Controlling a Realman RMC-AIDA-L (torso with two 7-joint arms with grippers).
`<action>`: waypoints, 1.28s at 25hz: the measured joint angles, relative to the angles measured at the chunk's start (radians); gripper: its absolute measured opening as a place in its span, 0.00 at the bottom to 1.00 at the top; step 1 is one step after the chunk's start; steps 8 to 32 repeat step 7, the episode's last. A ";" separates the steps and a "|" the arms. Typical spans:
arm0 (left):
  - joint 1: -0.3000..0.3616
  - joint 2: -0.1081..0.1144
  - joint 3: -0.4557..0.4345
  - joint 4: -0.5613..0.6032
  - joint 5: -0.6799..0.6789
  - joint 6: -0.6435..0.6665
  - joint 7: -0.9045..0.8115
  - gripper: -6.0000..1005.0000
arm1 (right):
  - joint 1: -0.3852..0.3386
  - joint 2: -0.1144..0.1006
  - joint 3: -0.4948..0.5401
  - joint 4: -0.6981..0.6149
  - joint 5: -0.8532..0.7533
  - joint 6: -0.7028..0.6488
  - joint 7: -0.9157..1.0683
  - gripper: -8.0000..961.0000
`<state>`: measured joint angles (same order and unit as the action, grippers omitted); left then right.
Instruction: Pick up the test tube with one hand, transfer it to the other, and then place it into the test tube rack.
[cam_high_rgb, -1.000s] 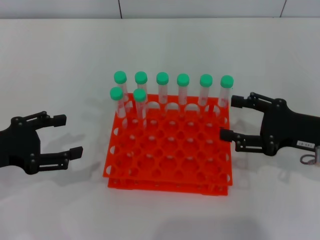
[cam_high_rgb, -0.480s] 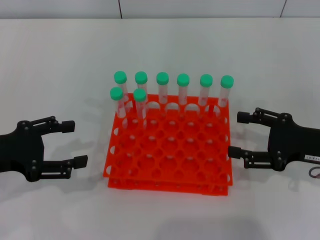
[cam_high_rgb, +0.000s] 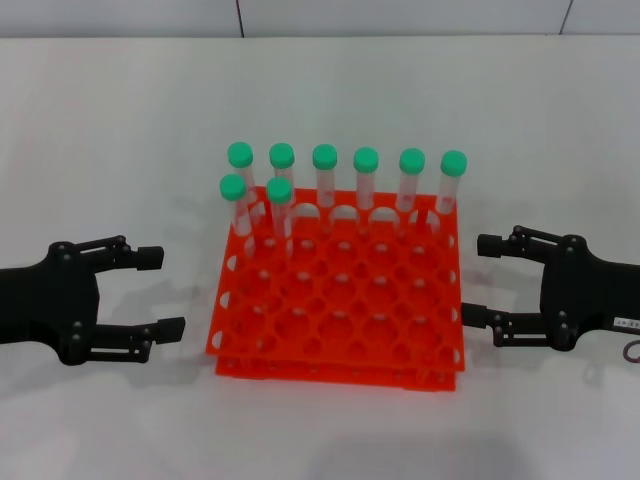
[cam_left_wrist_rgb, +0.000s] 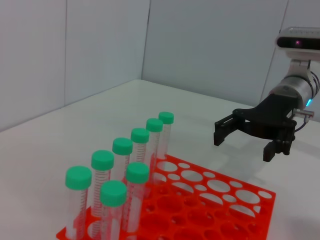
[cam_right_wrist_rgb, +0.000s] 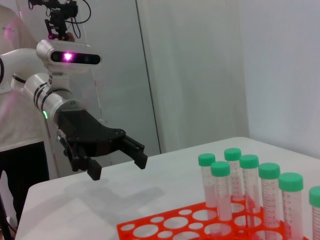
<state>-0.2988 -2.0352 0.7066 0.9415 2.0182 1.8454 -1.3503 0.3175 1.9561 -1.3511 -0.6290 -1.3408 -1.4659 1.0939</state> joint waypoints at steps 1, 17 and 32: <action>-0.001 0.000 -0.001 0.000 0.000 0.000 0.000 0.88 | 0.000 0.000 0.001 0.000 0.000 0.000 0.000 0.90; -0.002 0.000 -0.006 0.000 0.001 -0.002 -0.001 0.88 | 0.000 0.000 0.010 0.006 0.000 -0.001 0.000 0.90; -0.002 0.000 -0.006 0.000 0.001 -0.002 -0.001 0.88 | 0.000 0.000 0.010 0.006 0.000 -0.001 0.000 0.90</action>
